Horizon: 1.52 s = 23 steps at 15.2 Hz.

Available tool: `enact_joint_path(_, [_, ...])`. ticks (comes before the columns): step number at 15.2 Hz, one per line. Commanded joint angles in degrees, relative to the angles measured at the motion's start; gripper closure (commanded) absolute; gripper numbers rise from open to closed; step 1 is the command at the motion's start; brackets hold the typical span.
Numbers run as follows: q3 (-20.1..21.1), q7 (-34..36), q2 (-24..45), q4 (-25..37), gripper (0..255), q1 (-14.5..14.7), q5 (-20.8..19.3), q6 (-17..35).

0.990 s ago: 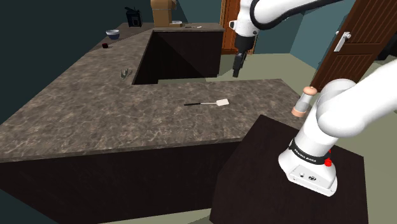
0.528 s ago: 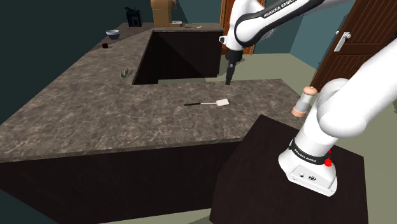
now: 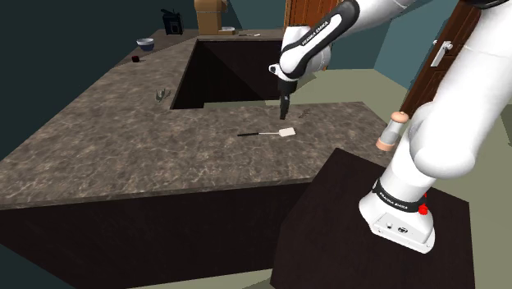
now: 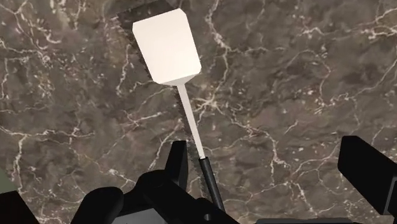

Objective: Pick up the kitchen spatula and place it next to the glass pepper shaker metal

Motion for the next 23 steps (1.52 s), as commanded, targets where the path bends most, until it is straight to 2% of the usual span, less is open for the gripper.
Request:
enact_joint_path(1, [-0.1, -5.6, 5.5, 2.9, 0, 0.0, 3.8, 2.1])
enact_joint_path(5, [2.2, -15.1, 15.5, 9.2, 0, -2.0, 10.3, 4.6])
enact_joint_path(9, [5.6, -22.4, 24.8, 16.5, 0, -4.9, 14.4, 5.8])
enact_joint_path(17, [7.5, -24.0, 29.9, 17.6, 0, -6.2, 16.7, 9.8])
enact_joint_path(23, [7.5, -24.0, 29.9, 17.6, 0, -6.2, 16.7, 9.8])
